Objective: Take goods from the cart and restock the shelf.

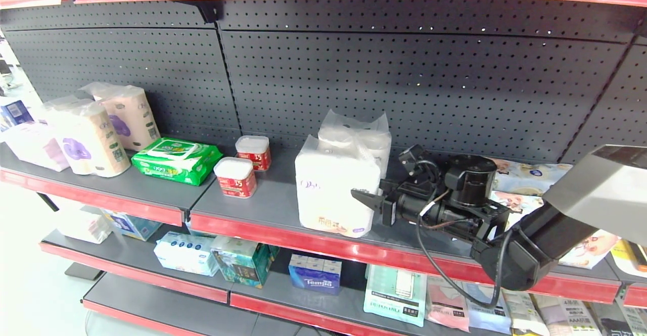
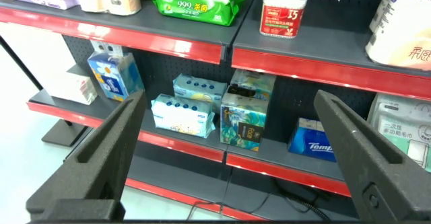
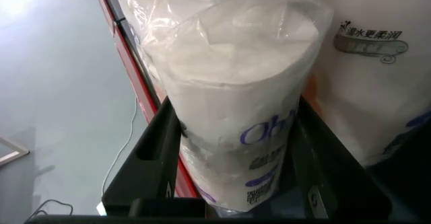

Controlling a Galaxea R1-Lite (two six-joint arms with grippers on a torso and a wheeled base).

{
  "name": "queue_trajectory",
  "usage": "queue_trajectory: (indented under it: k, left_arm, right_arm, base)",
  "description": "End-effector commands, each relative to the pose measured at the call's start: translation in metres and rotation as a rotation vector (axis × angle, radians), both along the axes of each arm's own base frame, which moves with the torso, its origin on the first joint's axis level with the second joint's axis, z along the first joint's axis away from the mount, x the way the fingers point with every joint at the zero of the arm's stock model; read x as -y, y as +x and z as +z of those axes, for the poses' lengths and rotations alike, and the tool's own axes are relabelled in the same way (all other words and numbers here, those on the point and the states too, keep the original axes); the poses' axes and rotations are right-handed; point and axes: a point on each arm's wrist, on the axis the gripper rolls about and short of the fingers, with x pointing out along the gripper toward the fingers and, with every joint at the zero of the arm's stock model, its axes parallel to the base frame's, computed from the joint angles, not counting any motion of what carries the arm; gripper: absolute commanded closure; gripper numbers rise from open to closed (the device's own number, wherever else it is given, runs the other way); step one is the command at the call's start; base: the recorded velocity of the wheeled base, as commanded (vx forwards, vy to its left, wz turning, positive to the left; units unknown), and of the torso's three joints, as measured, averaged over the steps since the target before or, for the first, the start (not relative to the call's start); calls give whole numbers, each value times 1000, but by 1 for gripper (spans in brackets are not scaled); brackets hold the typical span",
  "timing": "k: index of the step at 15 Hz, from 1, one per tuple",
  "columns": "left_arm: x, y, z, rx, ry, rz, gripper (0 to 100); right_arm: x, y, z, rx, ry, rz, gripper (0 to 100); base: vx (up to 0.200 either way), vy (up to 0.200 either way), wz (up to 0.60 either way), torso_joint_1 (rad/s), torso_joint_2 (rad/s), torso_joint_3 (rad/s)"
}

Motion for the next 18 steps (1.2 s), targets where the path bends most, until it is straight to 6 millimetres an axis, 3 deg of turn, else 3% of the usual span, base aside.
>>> queue_trajectory:
  k: [1,18]
  left_arm:
    - [0,0,0,0,-1,0,0]
    - [0,0,0,0,-1,0,0]
  right_arm:
    - [0,-1,2,2,2,0,100]
    - [15,0,-1,9,-29,-35,100]
  base:
    - [0,0,0,0,0,0]
    - [0,0,0,0,0,0]
